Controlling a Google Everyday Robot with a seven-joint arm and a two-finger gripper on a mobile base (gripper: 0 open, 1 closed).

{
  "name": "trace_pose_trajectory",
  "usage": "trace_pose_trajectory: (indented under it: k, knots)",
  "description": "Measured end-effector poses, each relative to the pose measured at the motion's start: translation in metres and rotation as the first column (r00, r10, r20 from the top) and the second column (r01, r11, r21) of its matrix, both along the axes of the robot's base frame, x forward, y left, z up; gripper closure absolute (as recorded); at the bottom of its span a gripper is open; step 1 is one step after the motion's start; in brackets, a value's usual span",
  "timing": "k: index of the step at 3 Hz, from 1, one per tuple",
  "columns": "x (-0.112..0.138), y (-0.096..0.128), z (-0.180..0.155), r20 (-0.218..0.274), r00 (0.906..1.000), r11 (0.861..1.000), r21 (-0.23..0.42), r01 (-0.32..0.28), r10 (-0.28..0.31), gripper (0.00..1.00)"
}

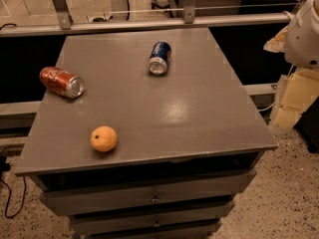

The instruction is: Place pepsi can upright

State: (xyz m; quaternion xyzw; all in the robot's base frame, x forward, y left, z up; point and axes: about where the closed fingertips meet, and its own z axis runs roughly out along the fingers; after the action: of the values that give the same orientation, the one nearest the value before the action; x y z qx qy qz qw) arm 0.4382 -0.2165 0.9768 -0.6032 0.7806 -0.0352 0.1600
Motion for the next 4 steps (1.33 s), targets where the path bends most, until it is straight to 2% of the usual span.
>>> trace_pose_trajectory:
  k: [2,3,4]
  knots:
    - [0.007,0.005,0.001,0.014,0.9998,1.000,0.013,-0.013,0.013,0.00]
    - [0.058,0.028,-0.005,0.048,0.9988,0.997,0.078,-0.007,0.004,0.00]
    - [0.120,0.055,-0.014,0.038,0.9982,0.981,0.188,0.039,-0.047,0.00]
